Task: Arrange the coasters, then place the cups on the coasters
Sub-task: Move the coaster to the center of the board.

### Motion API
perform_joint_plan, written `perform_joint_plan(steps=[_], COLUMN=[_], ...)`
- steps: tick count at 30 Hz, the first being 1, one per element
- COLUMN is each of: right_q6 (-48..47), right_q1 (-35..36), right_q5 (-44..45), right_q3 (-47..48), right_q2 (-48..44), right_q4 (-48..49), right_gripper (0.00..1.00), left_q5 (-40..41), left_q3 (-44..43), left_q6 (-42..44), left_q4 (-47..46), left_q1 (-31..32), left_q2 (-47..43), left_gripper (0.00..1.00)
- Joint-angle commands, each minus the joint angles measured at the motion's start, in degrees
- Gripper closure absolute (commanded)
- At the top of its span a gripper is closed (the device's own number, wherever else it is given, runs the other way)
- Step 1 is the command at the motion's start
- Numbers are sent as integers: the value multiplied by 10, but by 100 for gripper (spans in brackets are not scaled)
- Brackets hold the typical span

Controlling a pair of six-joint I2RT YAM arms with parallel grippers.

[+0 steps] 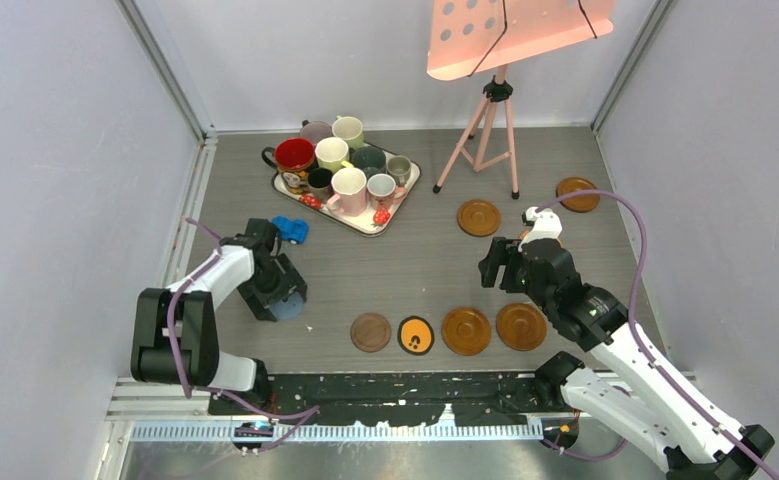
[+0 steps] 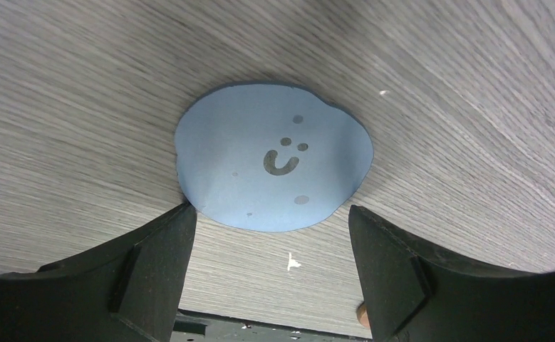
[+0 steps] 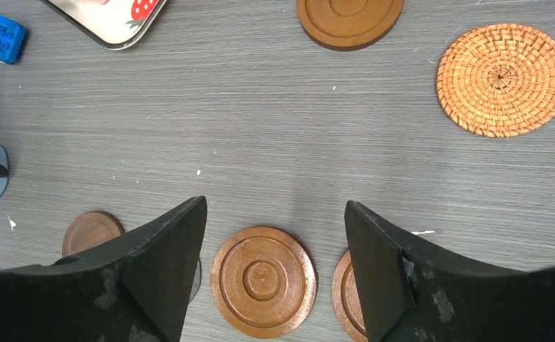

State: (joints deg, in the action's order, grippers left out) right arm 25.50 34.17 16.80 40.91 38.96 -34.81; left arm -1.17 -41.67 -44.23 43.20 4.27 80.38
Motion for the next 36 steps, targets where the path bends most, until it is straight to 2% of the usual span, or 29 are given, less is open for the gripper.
perform_joint_plan(steps=[1, 5, 10, 19, 27, 36], right_q6=[10, 17, 30, 28, 26, 36], right_q1=[1, 1, 1, 1, 1, 1], right_q5=[4, 3, -3, 3, 11, 11], right_q3=[3, 6, 6, 7, 16, 15], right_q2=[-16, -21, -32, -46, -44, -43], right_q4=[5, -3, -9, -27, -34, -36], right_gripper=[22, 22, 23, 23, 23, 23], left_q5=[-39, -49, 6, 33, 15, -12], left_q3=[-23, -15, -18, -73, -76, -93], left_q6=[-25, -24, -16, -11, -7, -22], left_q4=[-33, -58, -45, -20, -24, -29], left_q1=[28, 36, 21, 4, 6, 66], left_q2=[16, -10, -20, 37, 55, 68], left_gripper=[20, 22, 18, 16, 21, 22])
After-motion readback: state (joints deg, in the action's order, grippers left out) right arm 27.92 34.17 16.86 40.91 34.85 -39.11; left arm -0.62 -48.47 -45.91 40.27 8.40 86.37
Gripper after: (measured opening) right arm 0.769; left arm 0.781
